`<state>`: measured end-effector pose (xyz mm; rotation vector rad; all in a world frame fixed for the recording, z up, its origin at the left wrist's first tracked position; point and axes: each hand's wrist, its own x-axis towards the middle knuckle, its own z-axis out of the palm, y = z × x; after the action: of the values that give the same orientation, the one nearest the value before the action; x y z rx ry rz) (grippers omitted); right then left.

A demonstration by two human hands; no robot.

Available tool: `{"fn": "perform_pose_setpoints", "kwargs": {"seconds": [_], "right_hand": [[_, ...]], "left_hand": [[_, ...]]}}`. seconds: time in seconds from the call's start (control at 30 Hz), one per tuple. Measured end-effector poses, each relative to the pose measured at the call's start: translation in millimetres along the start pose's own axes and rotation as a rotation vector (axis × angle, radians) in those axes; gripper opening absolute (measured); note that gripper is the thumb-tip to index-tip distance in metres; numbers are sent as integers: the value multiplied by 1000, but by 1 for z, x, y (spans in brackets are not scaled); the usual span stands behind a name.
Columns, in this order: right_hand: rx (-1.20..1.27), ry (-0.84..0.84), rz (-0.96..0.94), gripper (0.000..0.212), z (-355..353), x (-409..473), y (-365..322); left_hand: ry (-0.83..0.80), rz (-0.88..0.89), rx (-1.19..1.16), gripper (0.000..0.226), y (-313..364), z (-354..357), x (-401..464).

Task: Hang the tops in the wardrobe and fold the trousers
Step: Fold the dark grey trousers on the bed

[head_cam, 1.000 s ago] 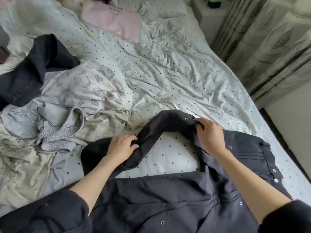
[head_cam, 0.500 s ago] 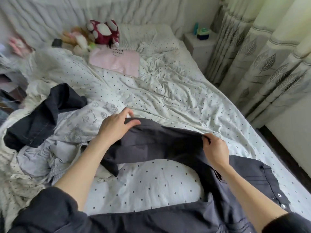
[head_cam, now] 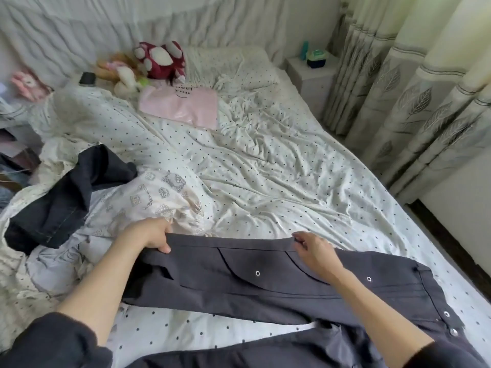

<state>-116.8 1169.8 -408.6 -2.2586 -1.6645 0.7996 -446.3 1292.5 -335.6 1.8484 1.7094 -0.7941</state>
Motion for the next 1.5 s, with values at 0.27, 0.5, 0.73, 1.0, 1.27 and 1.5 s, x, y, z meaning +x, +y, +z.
{"fn": "perform_pose_setpoints", "kwargs": {"seconds": [0.27, 0.5, 0.73, 1.0, 1.27, 1.5], "right_hand": [[-262, -166, -220, 49, 59, 14, -43], [-313, -227, -519, 51, 130, 33, -140], [-391, -278, -670, 47, 192, 43, -241], [100, 155, -597, 28, 156, 47, -266], [-189, 84, -485, 58, 165, 24, -269], [-370, -15, -756, 69, 237, -66, -216]], "left_hand": [[324, 56, -59, 29, -34, 87, 37], [760, -79, -242, 63, -108, 140, 29], [827, -304, -886, 20, -139, 143, 34], [1063, -218, -2031, 5, -177, 95, -9], [806, -556, -2337, 36, -200, 170, -20], [547, -512, -2113, 17, -199, 238, -42]]}}
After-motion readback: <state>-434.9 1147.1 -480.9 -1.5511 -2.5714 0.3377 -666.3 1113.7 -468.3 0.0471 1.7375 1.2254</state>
